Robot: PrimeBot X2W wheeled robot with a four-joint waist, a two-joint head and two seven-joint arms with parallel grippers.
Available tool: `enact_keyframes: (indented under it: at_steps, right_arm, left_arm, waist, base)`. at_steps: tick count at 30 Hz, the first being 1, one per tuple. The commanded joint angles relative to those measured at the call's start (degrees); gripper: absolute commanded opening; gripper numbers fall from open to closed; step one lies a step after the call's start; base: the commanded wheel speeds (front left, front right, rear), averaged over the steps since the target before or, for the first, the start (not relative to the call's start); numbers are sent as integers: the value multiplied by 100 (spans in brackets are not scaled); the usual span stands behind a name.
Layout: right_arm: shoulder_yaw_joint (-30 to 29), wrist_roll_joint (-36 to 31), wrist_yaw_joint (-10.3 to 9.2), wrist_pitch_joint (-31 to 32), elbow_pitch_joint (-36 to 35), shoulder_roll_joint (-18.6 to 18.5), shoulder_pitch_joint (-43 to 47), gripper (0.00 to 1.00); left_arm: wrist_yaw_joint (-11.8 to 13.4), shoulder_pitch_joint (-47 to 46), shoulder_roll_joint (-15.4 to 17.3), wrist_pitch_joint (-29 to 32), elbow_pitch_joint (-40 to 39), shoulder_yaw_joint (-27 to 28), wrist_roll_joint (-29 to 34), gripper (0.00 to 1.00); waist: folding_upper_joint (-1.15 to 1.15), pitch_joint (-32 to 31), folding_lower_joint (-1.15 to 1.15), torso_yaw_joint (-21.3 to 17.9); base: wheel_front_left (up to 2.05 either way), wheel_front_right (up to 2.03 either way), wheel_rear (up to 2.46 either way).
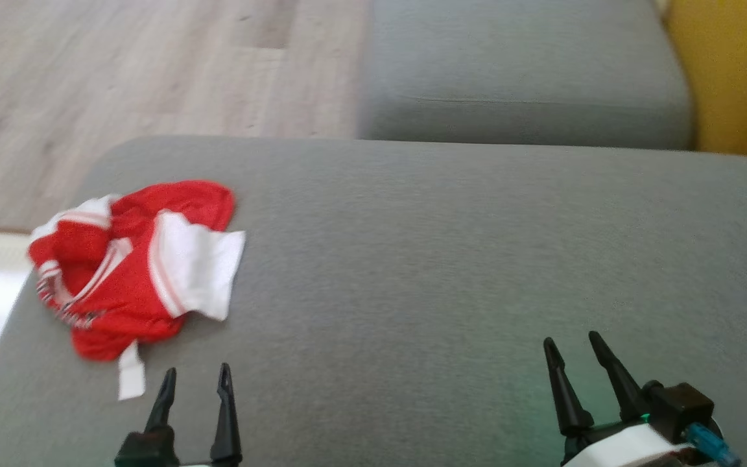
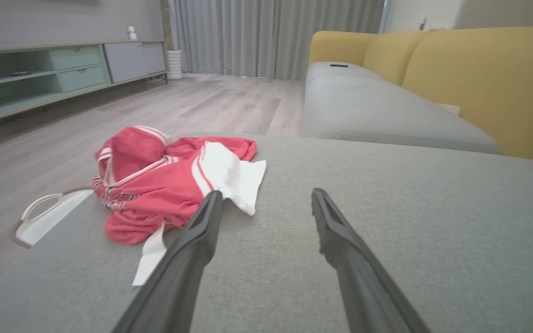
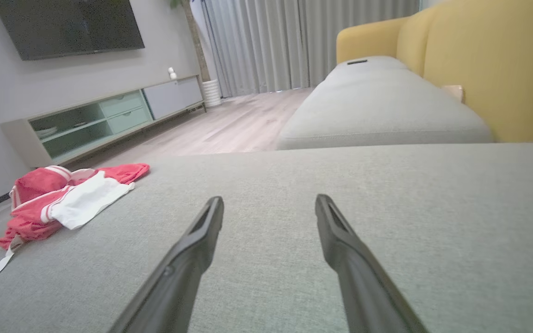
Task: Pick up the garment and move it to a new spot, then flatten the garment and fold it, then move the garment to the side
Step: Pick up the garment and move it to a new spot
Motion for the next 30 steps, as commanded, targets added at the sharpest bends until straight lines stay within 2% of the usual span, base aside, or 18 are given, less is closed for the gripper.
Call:
enact_keyframes:
  at_steps: [1,7,16,22,27,30]
  right_arm:
    - [144,-26,39,-63,-161,-16,-122,100]
    - [180,-25,39,-63,-158,13,-185,100]
    - [196,-37,39,-63,-148,14,-162,100]
    - [203,-36,39,-63,-192,-70,-195,100]
    - [275,-68,39,-63,-238,-288,-339,100]
    - [329,-94,39,-63,-272,-509,-502,100]
  left_arm:
    - [-21,-305,-29,-35,-151,240,74,100]
    - [-103,-279,-29,-35,-169,460,170,100]
    - [-178,-270,-29,-35,-233,612,219,100]
    - [-205,-361,-29,-35,-359,692,119,100]
    - [-422,-1030,93,-35,-614,927,206,100]
    - [-659,-1733,252,-35,-381,1052,125,100]
  waist:
    - [0,51,0,388]
    - [0,117,0,889]
    - [0,233,0,1346]
    - [0,403,0,1384]
    - [0,825,0,1279]
    - [0,1162,0,1190]
  base:
    - [0,0,0]
    - [0,0,0]
    - [0,0,0]
    - [0,0,0]
    - [0,0,0]
    - [0,0,0]
